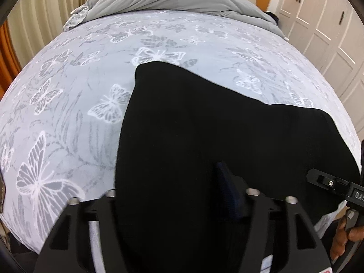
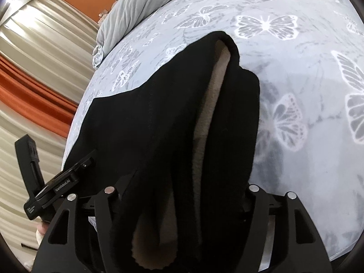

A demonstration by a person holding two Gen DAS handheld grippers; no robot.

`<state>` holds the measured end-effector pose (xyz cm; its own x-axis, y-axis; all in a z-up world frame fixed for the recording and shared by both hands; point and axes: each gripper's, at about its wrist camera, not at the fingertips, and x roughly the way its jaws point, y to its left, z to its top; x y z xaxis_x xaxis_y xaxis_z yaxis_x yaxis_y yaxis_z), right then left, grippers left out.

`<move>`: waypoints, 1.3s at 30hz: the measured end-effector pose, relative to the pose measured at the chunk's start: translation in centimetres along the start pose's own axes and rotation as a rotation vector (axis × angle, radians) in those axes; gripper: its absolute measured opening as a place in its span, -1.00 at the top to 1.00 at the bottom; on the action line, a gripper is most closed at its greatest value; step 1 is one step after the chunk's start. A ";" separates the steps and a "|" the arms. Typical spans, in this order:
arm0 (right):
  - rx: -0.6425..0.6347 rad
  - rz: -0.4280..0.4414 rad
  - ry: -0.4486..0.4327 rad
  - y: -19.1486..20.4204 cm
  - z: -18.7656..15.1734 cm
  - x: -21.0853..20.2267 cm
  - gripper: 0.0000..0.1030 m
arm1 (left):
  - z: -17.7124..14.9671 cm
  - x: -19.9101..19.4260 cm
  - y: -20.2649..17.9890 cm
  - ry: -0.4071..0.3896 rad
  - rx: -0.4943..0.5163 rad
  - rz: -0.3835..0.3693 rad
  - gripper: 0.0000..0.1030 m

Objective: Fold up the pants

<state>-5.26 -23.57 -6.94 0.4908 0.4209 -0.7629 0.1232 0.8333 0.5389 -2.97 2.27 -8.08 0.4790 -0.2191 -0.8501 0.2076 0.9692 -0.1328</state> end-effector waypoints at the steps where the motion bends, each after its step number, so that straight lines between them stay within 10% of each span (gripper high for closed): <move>1: -0.015 0.005 -0.012 0.4 -0.1 -0.3 0.10 | 0.1 0.2 0.3 0.008 -0.015 -0.022 -0.25; 3: -0.049 0.003 -0.049 1.7 -0.2 -1.5 0.27 | 0.3 0.1 0.8 0.013 -0.046 -0.085 0.28; 5: -0.065 0.053 -0.098 3.2 0.1 -3.7 0.30 | 0.7 -1.5 1.0 -0.020 -0.045 -0.113 0.40; 17: -0.341 0.168 -0.413 14.4 9.7 -16.7 0.29 | 9.8 -17.5 -0.8 -0.360 0.032 -0.218 0.41; 23: -0.381 0.225 -0.511 16.0 18.1 -15.8 0.27 | 17.1 -20.7 -1.4 -0.532 0.076 -0.181 0.38; 32: -0.291 0.230 -0.506 11.4 29.5 -4.3 0.24 | 29.2 -11.5 0.2 -0.558 0.061 -0.179 0.38; 39: -0.170 0.109 -0.284 3.1 31.7 11.4 0.14 | 32.6 5.8 2.7 -0.346 -0.012 -0.165 0.34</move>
<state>28.08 -27.59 -2.66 0.7166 0.4137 -0.5616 -0.0765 0.8469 0.5262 28.14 -0.03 3.25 0.7002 -0.3952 -0.5946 0.2968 0.9186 -0.2611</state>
